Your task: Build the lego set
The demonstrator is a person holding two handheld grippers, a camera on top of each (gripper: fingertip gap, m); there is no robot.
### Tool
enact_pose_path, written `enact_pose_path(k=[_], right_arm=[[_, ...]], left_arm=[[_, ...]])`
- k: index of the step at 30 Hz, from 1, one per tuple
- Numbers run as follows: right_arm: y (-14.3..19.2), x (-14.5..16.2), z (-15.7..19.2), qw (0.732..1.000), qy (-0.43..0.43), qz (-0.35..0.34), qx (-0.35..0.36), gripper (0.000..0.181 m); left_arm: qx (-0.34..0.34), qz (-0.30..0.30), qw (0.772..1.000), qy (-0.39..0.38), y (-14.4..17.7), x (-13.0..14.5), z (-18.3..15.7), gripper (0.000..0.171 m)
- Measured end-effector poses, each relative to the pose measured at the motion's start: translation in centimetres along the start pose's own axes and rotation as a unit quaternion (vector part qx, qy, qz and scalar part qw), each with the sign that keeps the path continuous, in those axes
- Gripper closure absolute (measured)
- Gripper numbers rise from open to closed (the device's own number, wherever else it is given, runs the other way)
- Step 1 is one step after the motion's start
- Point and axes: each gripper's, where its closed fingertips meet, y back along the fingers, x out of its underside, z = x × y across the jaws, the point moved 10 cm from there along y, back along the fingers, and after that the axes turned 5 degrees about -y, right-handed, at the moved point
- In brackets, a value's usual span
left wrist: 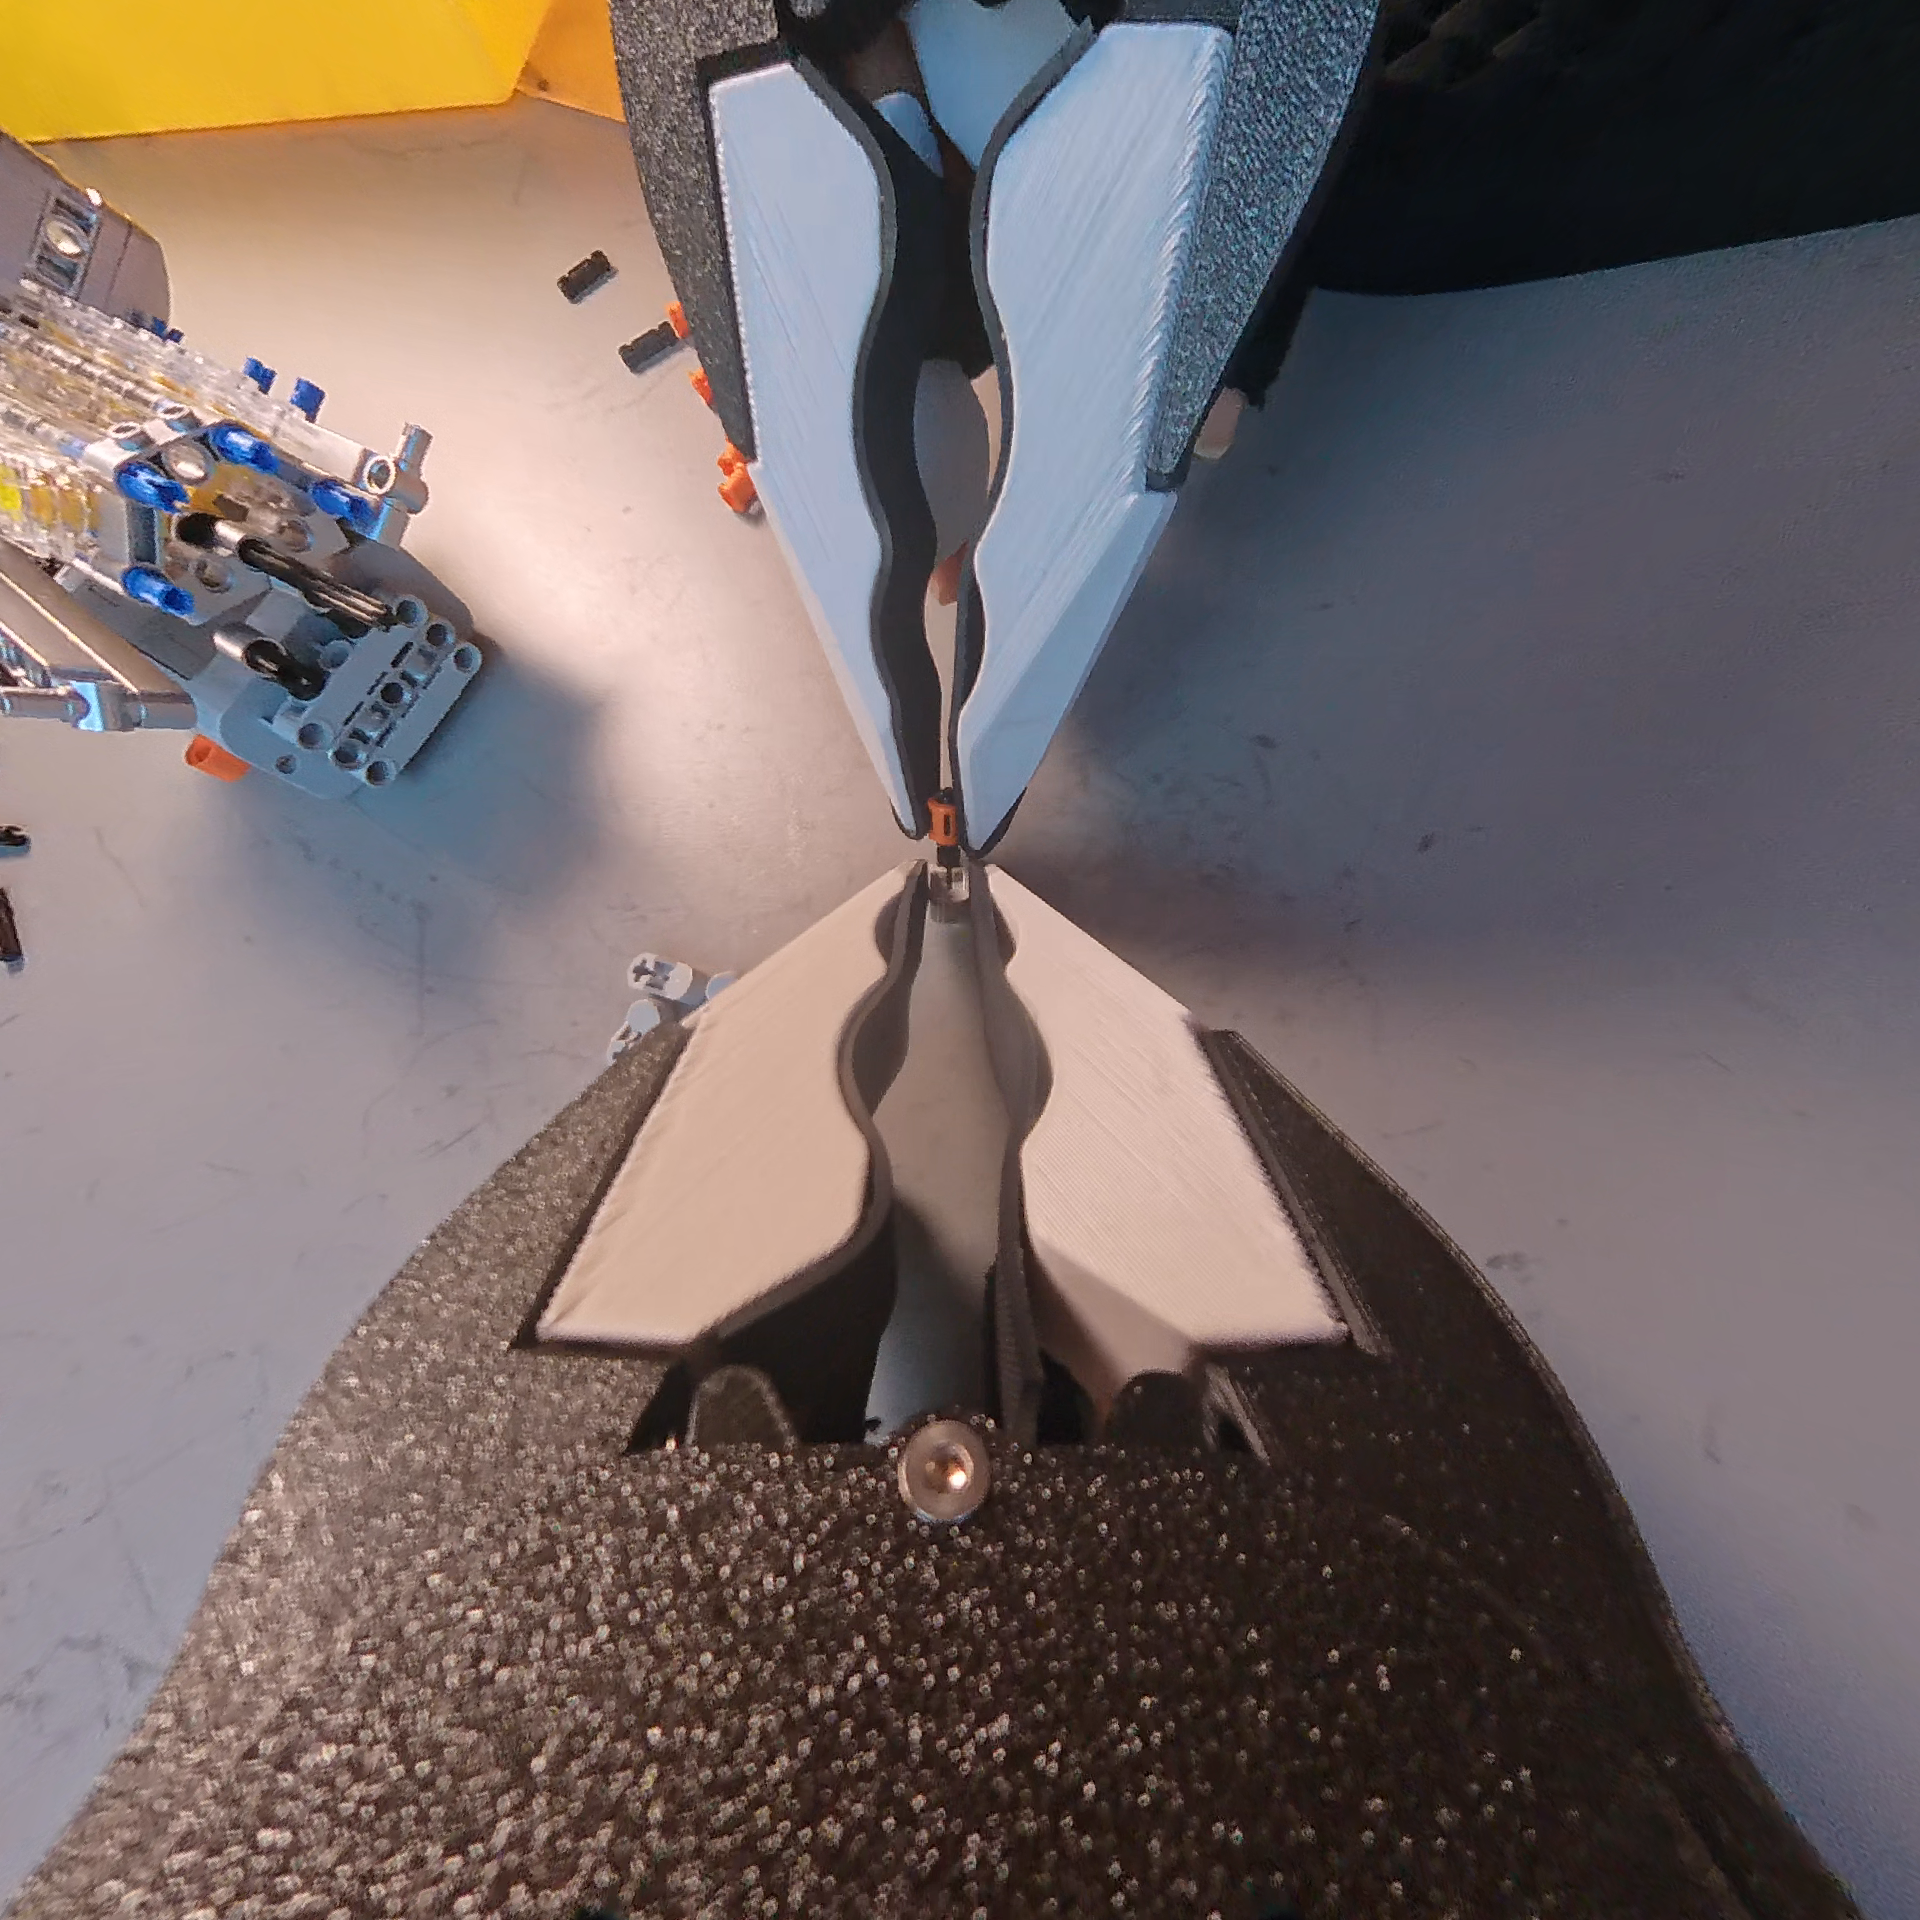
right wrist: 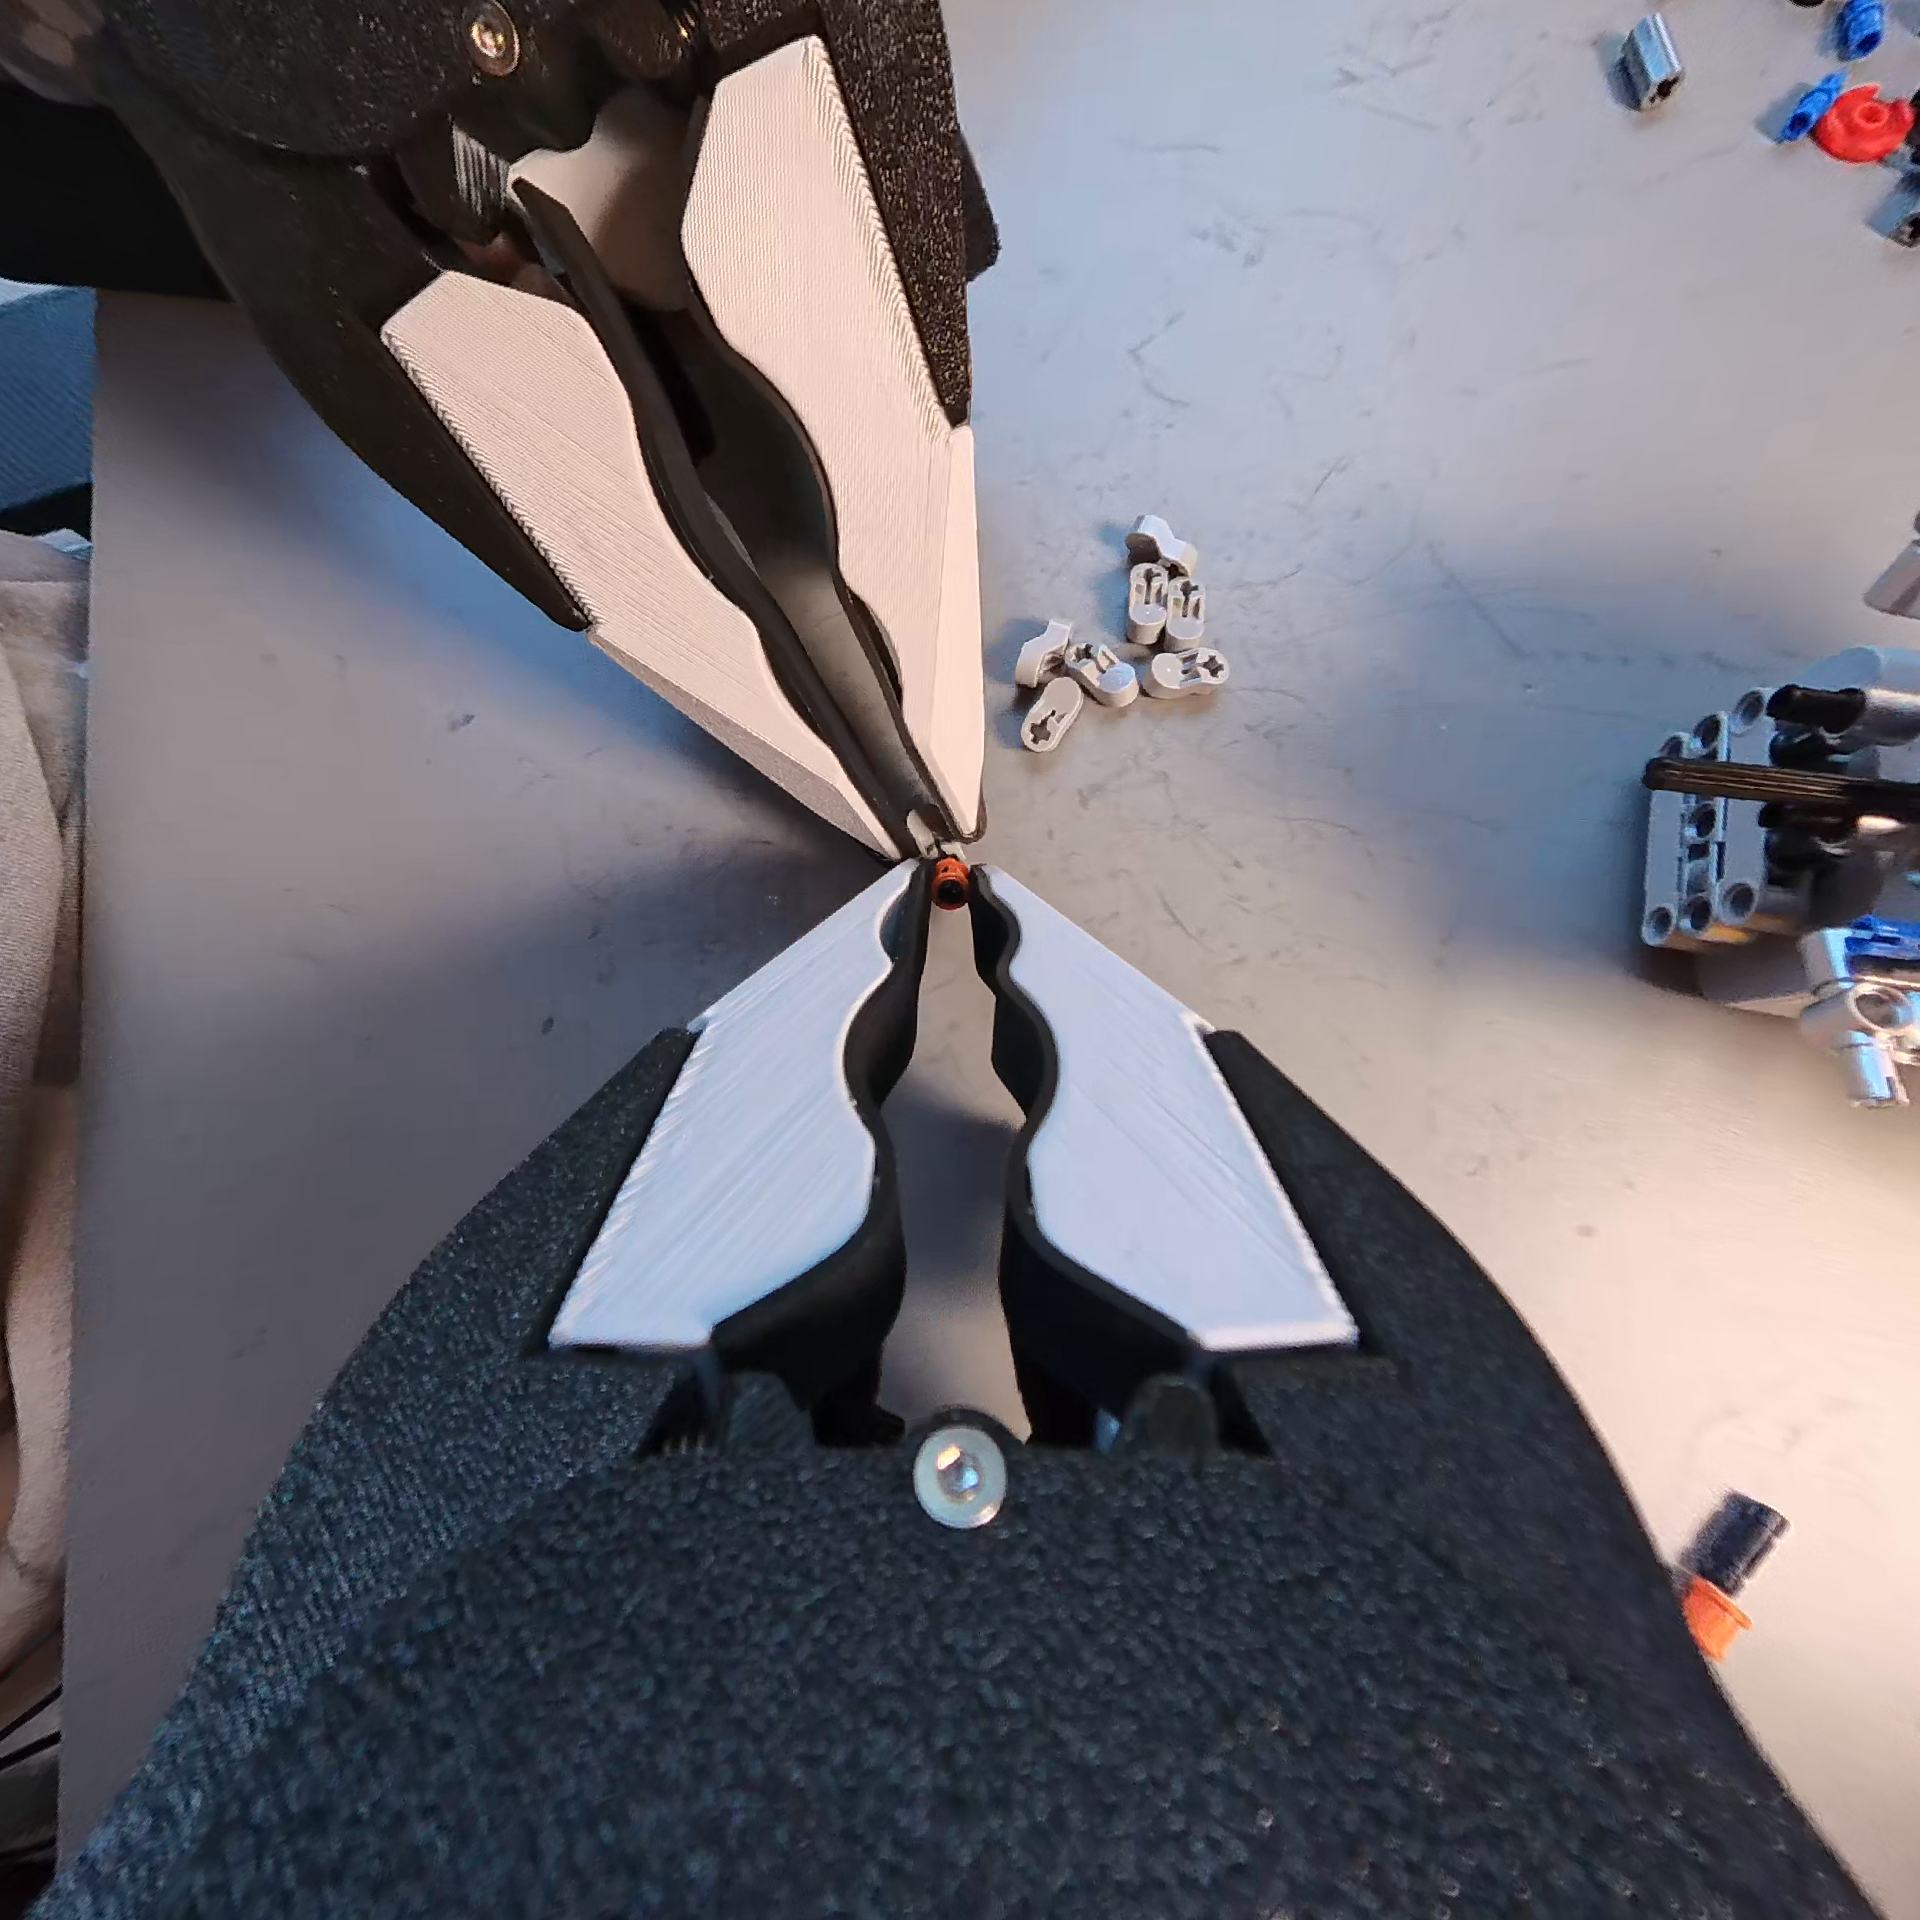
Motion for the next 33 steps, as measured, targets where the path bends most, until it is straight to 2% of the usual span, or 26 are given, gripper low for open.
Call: enact_pose_path(k=[11,19,24,33], right_arm=[[0.0,0.1,0.0,1.0,0.0,0.002,-0.011,0.175],[0.7,-0.3,0.3,0.999,0.015,-0.037,-0.023,0.175],[1.3,-0.4,0.4,0.997,0.008,-0.065,-0.045,0.175],[1.6,-0.2,0.5,0.995,0.006,-0.075,-0.064,0.175]], left_arm=[[-0.001,0.004,1.0,-0.013,0.0,0.1,-0.1,0.165],[0.004,-0.023,1.0,0.007,0.9,0.2,0.2,0.163],[0.0,-0.049,0.999,-0.007,1.3,-0.4,-0.2,0.169],[-0.006,-0.065,0.997,-0.036,1.4,-0.6,-0.6,0.169]])
